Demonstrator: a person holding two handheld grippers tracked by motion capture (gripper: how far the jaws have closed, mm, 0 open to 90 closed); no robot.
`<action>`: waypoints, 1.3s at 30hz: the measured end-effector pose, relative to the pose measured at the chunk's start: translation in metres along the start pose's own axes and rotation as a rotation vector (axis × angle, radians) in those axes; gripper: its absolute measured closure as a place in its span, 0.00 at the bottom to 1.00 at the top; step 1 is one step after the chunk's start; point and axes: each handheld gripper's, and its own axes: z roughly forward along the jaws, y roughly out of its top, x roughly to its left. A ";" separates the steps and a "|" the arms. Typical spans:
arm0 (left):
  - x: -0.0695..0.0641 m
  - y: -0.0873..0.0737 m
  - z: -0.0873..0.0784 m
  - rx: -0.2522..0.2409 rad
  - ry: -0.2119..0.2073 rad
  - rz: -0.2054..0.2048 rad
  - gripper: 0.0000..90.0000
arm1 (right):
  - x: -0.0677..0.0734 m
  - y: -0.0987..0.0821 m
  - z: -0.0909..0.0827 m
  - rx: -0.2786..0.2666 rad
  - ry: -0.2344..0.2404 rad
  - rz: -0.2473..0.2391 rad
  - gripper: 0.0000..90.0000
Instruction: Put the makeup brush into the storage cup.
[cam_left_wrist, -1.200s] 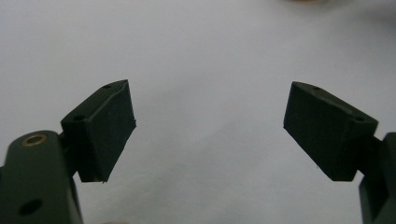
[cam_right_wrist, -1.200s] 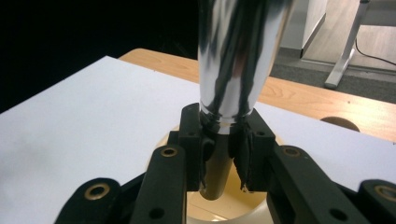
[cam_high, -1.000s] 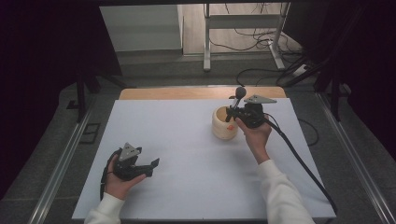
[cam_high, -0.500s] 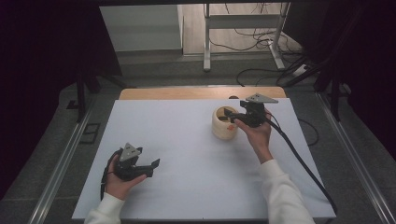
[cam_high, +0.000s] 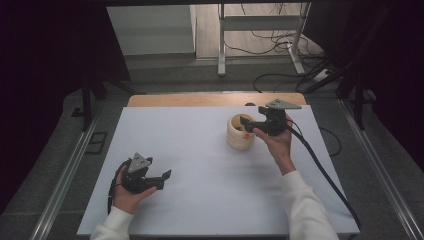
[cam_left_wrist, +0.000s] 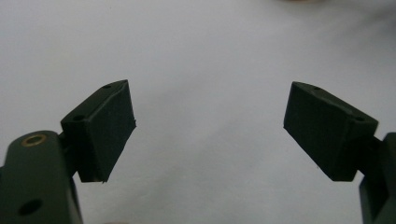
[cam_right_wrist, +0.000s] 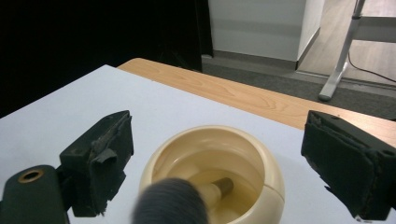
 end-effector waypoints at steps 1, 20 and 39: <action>0.000 0.000 0.000 0.000 0.000 0.000 0.19 | 0.000 0.000 0.000 0.001 0.003 0.000 0.11; 0.001 -0.001 0.000 0.002 0.010 -0.011 0.18 | 0.005 0.000 -0.014 0.031 0.036 -0.024 0.12; 0.001 0.003 0.001 -0.002 0.005 0.002 0.17 | 0.013 -0.013 -0.073 0.062 0.039 -0.069 0.12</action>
